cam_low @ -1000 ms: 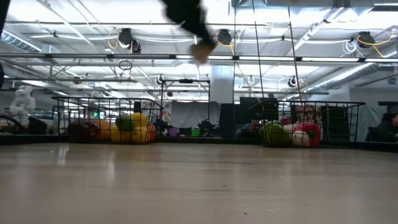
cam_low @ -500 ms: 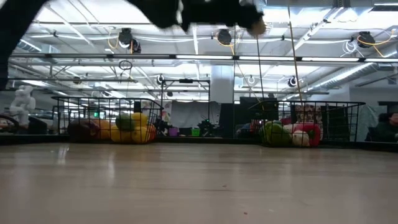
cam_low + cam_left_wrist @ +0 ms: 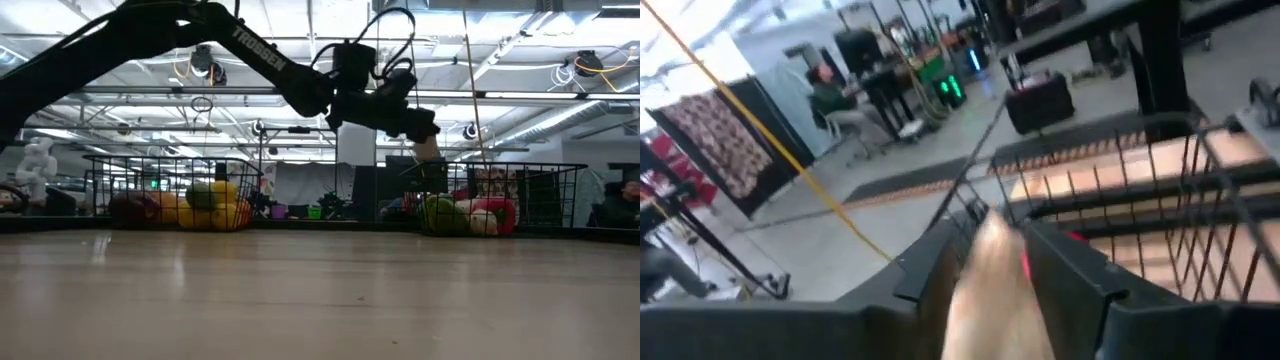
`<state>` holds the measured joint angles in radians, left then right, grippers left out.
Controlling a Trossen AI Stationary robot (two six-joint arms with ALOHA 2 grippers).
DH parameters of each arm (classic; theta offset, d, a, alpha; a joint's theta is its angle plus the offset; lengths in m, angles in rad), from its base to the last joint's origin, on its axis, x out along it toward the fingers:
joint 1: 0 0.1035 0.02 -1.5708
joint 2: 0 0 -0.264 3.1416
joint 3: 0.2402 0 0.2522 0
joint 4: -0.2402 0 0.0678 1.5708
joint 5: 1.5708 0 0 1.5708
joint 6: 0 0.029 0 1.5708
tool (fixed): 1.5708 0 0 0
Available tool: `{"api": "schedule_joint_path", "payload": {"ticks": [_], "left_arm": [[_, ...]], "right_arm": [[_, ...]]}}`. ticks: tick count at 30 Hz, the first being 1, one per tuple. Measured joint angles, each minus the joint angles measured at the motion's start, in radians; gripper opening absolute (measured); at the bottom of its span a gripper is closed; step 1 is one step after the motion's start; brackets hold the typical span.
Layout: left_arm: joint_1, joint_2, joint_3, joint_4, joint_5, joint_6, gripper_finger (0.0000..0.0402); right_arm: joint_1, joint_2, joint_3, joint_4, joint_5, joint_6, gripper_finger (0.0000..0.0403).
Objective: Sort produce into baskets
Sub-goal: Put the white garlic in the right basket, then return to Home Position
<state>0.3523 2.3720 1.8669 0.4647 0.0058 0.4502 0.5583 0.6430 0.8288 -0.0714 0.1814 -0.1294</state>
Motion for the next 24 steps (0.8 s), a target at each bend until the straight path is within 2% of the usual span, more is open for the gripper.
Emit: {"api": "schedule_joint_path", "payload": {"ticks": [7,11,14,17,20,24], "left_arm": [[-0.007,0.002,0.083,-0.199,-0.035,-0.059,0.0205],[-0.037,-0.107,0.098,-0.441,-0.135,-0.122,0.0212],[-0.07,-0.225,0.099,-0.701,-0.097,-0.202,0.0189],[-0.094,-0.344,0.037,-0.87,-0.044,-0.256,0.0143],[-0.129,-0.466,-0.103,-0.886,-0.044,-0.265,0.0085],[-0.209,-0.64,-0.323,-0.771,-0.042,-0.288,0.0015]], "right_arm": [[0.0,0.001,0.0,-0.006,0.022,-0.014,0.0222],[0.0,0.014,-0.018,-0.047,0.158,-0.01,0.0222],[-0.011,0.032,-0.064,-0.039,0.312,-0.038,0.0221],[-0.042,0.038,-0.114,-0.008,0.332,-0.082,0.0214],[-0.071,0.033,-0.134,0.027,0.309,-0.09,0.0189],[-0.117,0.034,-0.201,0.091,0.307,-0.089,0.013]]}}
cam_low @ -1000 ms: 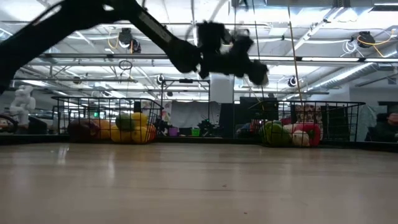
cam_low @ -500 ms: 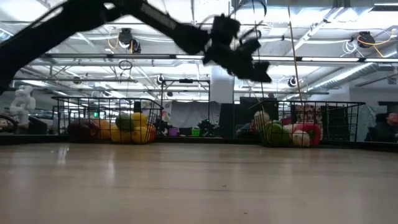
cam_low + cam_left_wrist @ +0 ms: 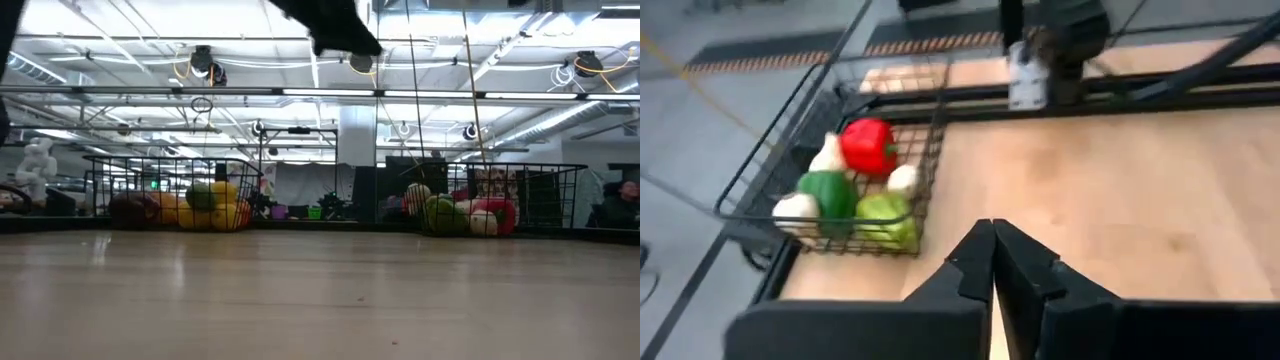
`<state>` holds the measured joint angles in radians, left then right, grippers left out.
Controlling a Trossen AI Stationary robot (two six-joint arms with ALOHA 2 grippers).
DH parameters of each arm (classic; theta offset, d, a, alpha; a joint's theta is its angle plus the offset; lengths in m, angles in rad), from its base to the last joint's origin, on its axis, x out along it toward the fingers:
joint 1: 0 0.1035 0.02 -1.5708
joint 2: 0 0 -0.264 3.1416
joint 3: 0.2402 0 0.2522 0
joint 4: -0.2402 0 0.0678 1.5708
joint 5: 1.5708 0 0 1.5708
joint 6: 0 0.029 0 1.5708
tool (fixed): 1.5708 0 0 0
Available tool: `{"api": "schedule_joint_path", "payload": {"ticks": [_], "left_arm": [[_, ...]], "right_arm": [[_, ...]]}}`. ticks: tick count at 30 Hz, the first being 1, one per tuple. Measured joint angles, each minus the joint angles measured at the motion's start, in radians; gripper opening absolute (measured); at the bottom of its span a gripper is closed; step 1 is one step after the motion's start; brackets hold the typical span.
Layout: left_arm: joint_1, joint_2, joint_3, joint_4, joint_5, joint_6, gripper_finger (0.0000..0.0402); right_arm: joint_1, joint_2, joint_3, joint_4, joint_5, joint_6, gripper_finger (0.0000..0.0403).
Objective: Sort produce into baskets
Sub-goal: Return to Home Position
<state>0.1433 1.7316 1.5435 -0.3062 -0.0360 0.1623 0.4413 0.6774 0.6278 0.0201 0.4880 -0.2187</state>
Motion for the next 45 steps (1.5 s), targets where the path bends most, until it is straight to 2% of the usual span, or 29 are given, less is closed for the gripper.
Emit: {"api": "schedule_joint_path", "payload": {"ticks": [5,7,15,20,25,35,41,45], "left_arm": [[-0.099,-0.173,-0.291,0.184,-0.126,-0.05,0.0013],[-0.139,-0.24,-0.394,0.254,-0.163,-0.063,0.0014],[-0.263,-0.472,-0.781,0.571,-0.218,-0.115,0.0015],[-0.315,-0.584,-0.969,0.656,-0.329,-0.16,0.0015],[-0.339,-0.674,-1.091,0.675,-0.369,-0.207,0.0015],[-0.368,-0.79,-1.296,0.807,-0.362,-0.229,0.0015],[-0.375,-0.905,-1.363,0.809,-0.32,-0.213,0.0015],[-0.375,-1.002,-1.412,0.82,-0.278,-0.199,0.0015]], "right_arm": [[-0.06,-0.001,-0.128,0.067,-0.108,0.054,0.0035],[-0.073,0.001,-0.184,0.118,-0.138,0.076,0.001],[-0.112,0.003,-0.402,0.451,-0.181,0.05,0.0006],[-0.128,0.003,-0.497,0.532,-0.18,0.135,0.0003],[-0.128,0.003,-0.547,0.531,-0.179,0.203,0.0001],[-0.126,-0.025,-0.614,0.52,-0.18,0.27,0.0],[-0.126,-0.072,-0.614,0.502,-0.251,0.27,0.0],[-0.125,-0.134,-0.614,0.43,-0.259,0.287,0.0]]}}
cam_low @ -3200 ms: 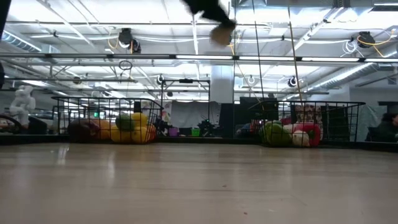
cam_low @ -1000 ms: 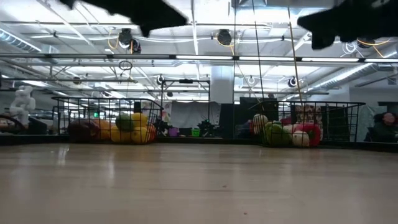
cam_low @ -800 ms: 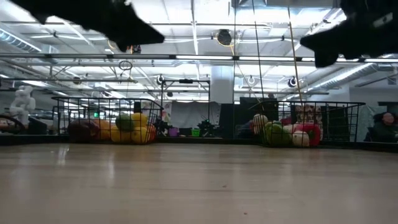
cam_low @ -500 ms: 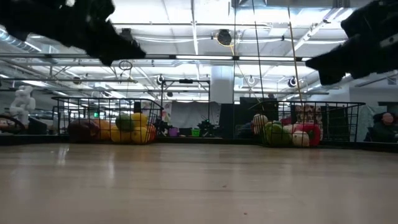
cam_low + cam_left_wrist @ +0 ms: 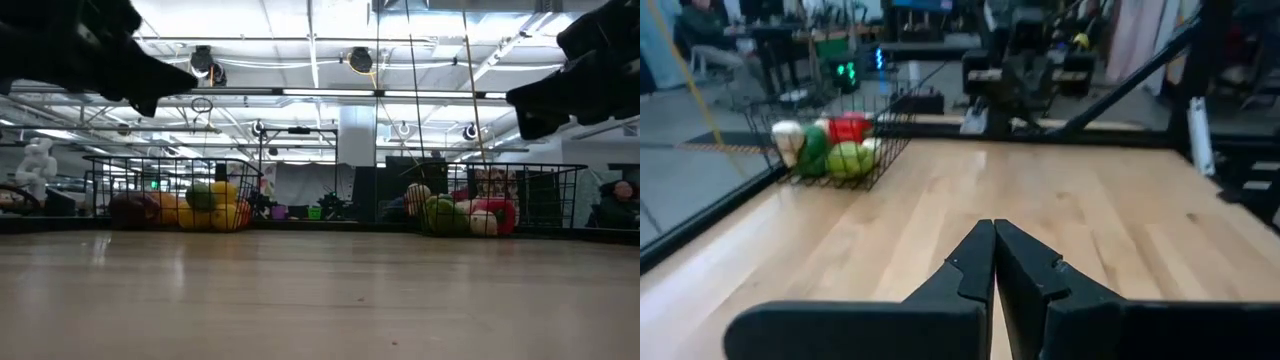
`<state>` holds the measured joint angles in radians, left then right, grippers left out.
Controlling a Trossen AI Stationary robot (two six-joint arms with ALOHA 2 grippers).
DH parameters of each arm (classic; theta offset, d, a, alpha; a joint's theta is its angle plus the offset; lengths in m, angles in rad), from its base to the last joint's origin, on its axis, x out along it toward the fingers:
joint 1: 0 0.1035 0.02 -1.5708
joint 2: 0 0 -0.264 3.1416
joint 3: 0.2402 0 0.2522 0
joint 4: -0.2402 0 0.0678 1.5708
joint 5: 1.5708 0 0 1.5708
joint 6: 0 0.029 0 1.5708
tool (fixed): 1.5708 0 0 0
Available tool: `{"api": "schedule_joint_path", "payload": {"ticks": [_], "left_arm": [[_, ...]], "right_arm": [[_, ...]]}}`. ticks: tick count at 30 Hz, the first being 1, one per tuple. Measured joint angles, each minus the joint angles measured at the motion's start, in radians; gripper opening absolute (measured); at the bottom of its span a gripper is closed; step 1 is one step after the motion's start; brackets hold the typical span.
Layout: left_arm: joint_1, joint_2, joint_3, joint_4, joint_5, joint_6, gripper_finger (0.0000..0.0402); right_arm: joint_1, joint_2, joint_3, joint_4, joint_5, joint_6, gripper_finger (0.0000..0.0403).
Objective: Sort produce into baskets
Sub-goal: Return to Home Position
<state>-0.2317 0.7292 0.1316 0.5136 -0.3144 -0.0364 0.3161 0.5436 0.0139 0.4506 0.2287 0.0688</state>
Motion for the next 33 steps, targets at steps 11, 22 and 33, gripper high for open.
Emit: {"api": "schedule_joint_path", "payload": {"ticks": [11,22,33], "left_arm": [[0.001,-0.212,-0.119,-0.002,0.065,0.026,0.0004],[0.003,-0.369,-0.124,-0.158,0.102,0.103,0.0001],[0.003,-0.593,-0.125,-0.372,0.106,0.102,0.0001]], "right_arm": [[0.0,-0.13,0.0,-0.097,-0.037,0.01,0.0],[0.0,-0.32,0.0,-0.276,-0.053,0.026,0.0],[0.0,-0.543,0.022,-0.451,-0.072,-0.002,0.0]]}}
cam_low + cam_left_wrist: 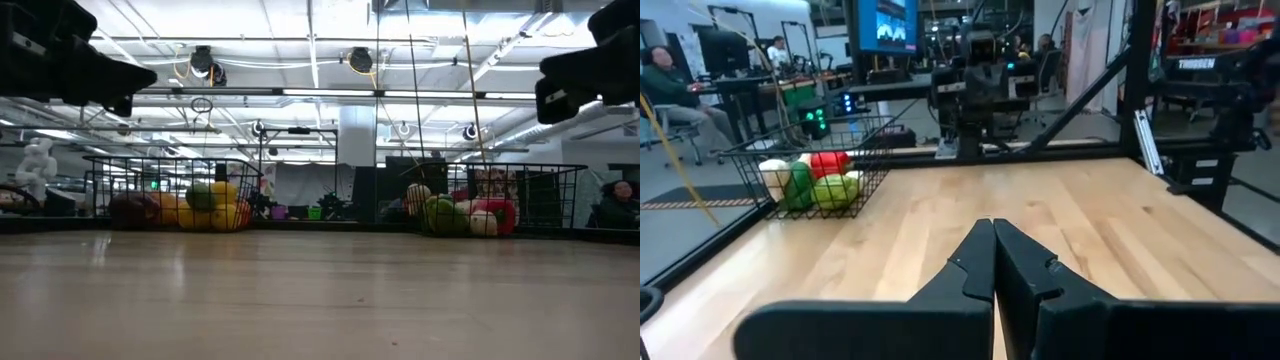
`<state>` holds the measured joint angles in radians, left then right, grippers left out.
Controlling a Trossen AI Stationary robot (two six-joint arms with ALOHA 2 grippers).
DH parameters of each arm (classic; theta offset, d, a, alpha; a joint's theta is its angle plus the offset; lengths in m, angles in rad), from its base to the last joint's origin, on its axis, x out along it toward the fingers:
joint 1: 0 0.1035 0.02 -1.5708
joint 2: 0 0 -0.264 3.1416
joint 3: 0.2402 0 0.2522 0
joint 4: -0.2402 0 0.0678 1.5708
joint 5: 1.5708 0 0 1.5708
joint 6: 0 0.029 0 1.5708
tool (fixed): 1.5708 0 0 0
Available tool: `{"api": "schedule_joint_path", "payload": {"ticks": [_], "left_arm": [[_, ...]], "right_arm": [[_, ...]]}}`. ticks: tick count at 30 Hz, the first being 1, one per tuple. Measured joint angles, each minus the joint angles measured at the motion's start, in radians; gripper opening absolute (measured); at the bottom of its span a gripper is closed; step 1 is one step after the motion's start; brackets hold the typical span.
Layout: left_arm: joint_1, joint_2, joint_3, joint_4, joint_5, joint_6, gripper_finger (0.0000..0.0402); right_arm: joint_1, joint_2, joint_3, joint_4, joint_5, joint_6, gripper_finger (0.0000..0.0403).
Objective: Sort produce into baskets
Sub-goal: Return to Home Position
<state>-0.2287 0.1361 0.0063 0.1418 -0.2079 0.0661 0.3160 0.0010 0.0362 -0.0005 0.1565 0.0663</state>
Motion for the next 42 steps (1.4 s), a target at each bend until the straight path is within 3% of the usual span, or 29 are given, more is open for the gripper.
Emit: {"api": "schedule_joint_path", "payload": {"ticks": [8,12,20,28,32,42], "left_arm": [[0.002,-0.137,0.0,-0.094,0.028,0.03,0.0],[0.027,-0.137,-0.001,-0.097,0.037,0.021,0.0],[0.092,-0.136,-0.001,-0.118,0.17,-0.035,0.0],[0.19,-0.134,-0.001,-0.129,0.217,-0.059,0.0],[0.207,-0.134,-0.001,-0.13,0.223,-0.061,0.0],[0.211,-0.13,-0.002,-0.131,0.222,-0.055,0.0002]], "right_arm": [[0.0,0.0,-0.018,0.036,0.005,0.015,0.0],[0.0,0.006,-0.021,0.057,0.005,0.008,0.0],[0.0,0.008,-0.021,0.093,-0.001,-0.053,0.0],[0.0,0.008,-0.021,0.093,0.053,-0.049,0.0],[0.0,0.005,-0.016,0.036,0.022,-0.036,0.0],[-0.023,0.008,-0.016,0.039,0.062,-0.075,0.0]]}}
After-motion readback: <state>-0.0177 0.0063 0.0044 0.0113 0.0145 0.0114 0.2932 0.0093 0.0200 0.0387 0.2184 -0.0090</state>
